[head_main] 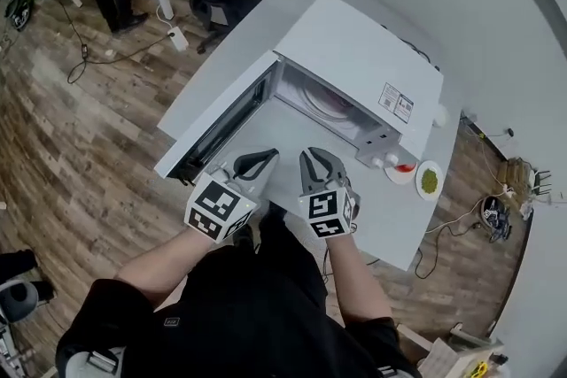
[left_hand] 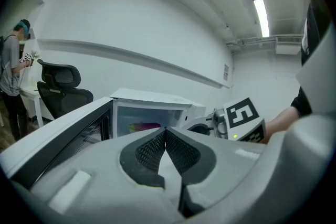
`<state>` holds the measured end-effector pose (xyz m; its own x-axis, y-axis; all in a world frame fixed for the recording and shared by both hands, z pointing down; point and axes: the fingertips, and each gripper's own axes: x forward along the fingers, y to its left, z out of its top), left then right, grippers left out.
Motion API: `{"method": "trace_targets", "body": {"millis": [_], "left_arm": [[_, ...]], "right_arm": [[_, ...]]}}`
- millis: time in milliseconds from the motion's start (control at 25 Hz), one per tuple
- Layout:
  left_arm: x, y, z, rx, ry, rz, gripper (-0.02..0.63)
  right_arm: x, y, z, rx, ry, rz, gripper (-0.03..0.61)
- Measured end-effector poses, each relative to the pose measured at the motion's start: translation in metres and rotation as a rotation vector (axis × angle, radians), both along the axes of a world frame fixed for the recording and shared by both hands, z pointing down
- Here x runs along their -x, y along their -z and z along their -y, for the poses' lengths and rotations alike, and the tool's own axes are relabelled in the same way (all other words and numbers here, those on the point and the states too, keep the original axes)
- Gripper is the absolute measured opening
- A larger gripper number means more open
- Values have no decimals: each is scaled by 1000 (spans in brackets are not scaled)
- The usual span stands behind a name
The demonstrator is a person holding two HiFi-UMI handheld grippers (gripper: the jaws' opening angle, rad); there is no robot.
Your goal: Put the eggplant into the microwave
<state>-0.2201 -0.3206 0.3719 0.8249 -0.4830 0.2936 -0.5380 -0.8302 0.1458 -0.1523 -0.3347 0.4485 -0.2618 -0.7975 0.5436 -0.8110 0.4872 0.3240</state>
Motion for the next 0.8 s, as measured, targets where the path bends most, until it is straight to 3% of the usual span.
{"method": "trace_targets", "body": {"millis": [160, 480, 800], "left_arm": [[6, 16, -20, -7, 7, -22, 9], [14, 38, -64, -7, 14, -15, 9], [-41, 59, -126, -40, 10, -25, 9]], "right_arm": [[7, 29, -32, -1, -15, 114, 52], [-6, 76, -100, -59, -30, 169, 51], [-60, 105, -177, -100, -57, 320, 48]]}}
